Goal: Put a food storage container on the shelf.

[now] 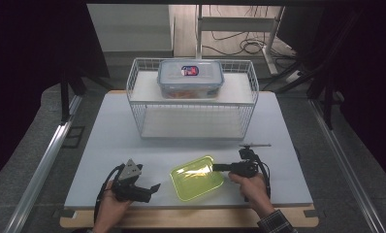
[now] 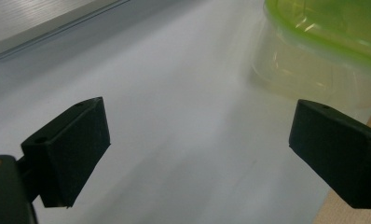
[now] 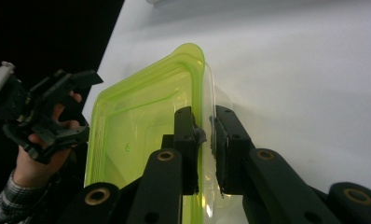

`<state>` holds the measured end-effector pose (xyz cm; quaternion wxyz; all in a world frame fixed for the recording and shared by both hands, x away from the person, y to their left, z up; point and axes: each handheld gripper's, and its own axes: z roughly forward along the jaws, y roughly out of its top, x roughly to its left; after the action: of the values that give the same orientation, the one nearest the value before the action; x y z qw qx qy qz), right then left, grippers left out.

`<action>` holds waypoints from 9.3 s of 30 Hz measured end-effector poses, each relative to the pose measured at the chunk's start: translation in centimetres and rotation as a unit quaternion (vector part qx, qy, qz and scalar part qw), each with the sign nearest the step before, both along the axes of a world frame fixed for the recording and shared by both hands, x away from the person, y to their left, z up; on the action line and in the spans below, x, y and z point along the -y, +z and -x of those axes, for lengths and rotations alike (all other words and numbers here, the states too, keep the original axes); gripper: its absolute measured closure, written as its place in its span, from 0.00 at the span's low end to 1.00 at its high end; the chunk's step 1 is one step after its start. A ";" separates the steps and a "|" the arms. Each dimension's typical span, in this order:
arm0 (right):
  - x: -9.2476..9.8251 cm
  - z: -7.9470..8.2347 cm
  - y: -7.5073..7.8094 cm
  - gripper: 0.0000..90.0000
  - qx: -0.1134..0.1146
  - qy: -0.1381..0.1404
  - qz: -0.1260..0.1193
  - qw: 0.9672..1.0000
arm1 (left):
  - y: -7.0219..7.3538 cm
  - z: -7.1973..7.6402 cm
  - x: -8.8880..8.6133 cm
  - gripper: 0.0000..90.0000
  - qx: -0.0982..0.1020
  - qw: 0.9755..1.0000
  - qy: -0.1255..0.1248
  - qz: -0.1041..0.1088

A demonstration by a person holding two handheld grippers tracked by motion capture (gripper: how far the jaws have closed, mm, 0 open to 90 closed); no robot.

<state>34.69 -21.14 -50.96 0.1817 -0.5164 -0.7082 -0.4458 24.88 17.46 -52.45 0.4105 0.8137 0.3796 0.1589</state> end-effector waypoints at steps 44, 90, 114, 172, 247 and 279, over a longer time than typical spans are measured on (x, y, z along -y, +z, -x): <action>1.7 -1.5 8.9 0.89 0.092 -0.037 -0.073 0.992 | 0.0 -0.2 -0.2 0.06 -0.002 1.000 0.004 0.003; 1.0 -5.2 19.6 0.89 0.141 -0.084 -0.127 0.978 | 0.0 -0.4 -0.1 0.06 -0.001 1.000 -0.001 0.009; -1.6 -8.9 24.3 0.89 0.181 -0.132 -0.109 0.968 | 0.2 -0.5 -0.5 0.06 -0.003 0.999 0.005 0.034; -6.6 -13.1 24.2 0.66 0.263 -0.184 0.067 0.945 | 0.2 -0.5 -0.3 0.06 -0.005 1.000 -0.005 0.027; -3.5 -4.9 20.3 0.10 0.359 -0.017 0.112 0.926 | 0.1 -0.5 -0.1 0.05 -0.010 0.999 -0.009 0.034; -1.6 -1.2 11.6 0.05 0.367 0.022 0.153 0.917 | 0.0 -0.6 -0.2 0.05 -0.022 0.999 -0.009 0.048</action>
<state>35.91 -19.51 -39.32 -0.1626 -0.3225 -0.7954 -0.4867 25.46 17.62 -52.45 0.4424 0.7997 0.3880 0.1191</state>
